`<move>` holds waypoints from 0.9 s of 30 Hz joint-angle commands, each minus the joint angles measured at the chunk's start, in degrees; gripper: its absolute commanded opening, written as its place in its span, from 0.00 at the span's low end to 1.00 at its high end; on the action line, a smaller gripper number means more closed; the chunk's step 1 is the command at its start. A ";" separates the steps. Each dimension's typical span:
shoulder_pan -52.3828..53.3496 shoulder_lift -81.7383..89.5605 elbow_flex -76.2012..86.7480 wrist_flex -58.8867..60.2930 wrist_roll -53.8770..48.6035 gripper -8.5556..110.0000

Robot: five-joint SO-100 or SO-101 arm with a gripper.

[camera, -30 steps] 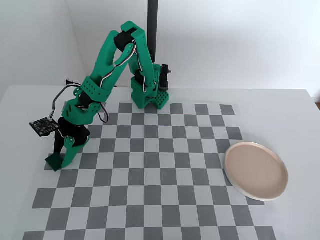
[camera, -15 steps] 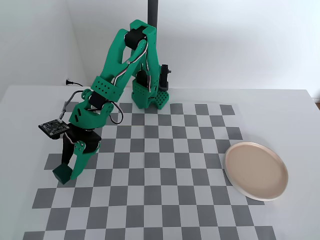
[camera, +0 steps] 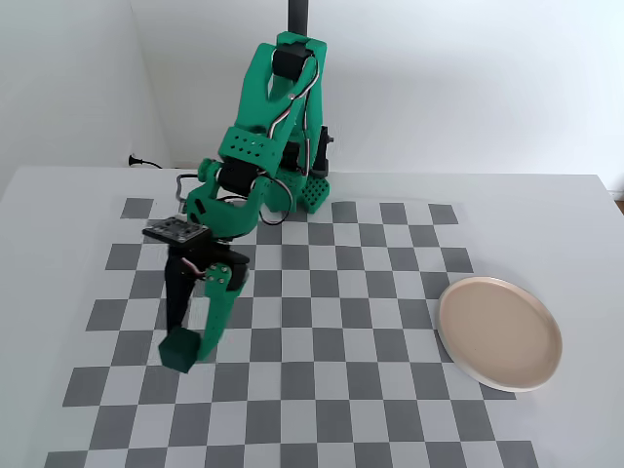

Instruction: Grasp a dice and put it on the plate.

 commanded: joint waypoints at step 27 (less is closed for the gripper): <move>-40.78 56.95 18.90 28.83 -3.34 0.04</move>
